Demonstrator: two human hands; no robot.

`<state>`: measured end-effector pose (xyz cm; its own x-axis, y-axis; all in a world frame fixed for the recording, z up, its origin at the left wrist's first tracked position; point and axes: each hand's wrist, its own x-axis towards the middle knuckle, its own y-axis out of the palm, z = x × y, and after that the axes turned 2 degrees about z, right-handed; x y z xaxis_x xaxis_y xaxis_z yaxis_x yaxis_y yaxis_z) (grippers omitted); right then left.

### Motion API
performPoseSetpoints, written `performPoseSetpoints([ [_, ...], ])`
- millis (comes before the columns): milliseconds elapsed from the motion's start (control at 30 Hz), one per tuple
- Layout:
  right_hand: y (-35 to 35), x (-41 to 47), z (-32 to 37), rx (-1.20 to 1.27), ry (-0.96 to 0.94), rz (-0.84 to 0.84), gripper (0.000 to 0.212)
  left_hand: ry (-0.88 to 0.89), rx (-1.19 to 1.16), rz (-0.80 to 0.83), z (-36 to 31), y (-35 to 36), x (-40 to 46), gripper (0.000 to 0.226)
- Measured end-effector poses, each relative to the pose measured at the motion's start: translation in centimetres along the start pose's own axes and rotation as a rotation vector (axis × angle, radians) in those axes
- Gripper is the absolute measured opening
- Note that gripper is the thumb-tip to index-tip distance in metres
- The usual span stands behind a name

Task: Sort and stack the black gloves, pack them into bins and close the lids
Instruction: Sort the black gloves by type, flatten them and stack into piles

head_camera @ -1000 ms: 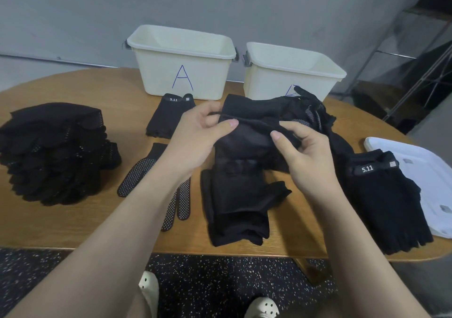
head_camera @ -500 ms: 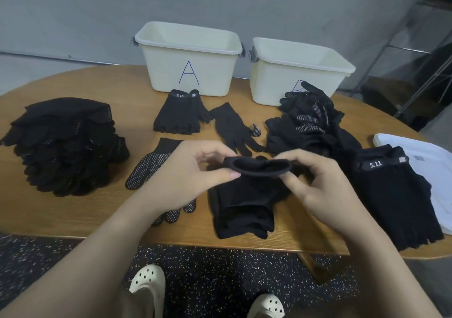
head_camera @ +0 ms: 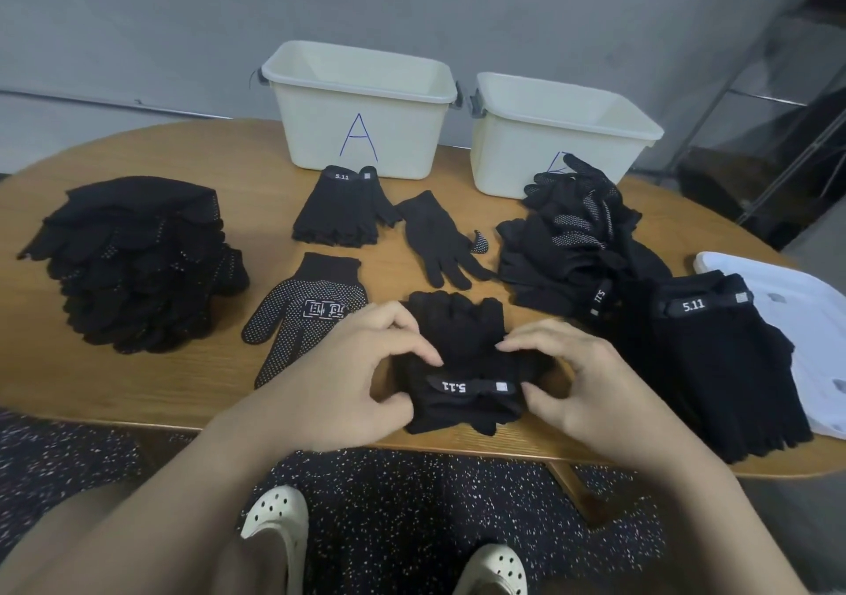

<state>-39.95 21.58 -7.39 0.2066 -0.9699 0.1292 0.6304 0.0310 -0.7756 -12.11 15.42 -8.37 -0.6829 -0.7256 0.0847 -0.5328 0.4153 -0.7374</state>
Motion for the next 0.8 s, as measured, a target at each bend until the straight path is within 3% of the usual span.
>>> performPoseSetpoints([
  [200, -0.2, 0.2, 0.0, 0.053, 0.15, -0.061, 0.041, -0.21, -0.097, -0.104, -0.3, 0.3, 1.0, 0.026],
  [333, 0.6, 1.6, 0.1, 0.041, 0.247, -0.258, 0.017, -0.316, -0.092, -0.188, -0.5, 1.1, 2.7, 0.031],
  [567, 2.3, 3.5, 0.4, 0.074, 0.343, -0.312, 0.014, -0.35, -0.135, -0.321, -0.5, 2.1, 4.1, 0.029],
  [700, 2.4, 3.7, 0.7, 0.16, 0.334, -0.322, 0.007, -0.298, -0.119, -0.345, -0.7, 1.9, 3.9, 0.023],
  [800, 2.2, 3.8, 0.7, 0.201, 0.282, -0.308, 0.015, -0.245, -0.132, -0.356, -0.9, 1.7, 3.6, 0.019],
])
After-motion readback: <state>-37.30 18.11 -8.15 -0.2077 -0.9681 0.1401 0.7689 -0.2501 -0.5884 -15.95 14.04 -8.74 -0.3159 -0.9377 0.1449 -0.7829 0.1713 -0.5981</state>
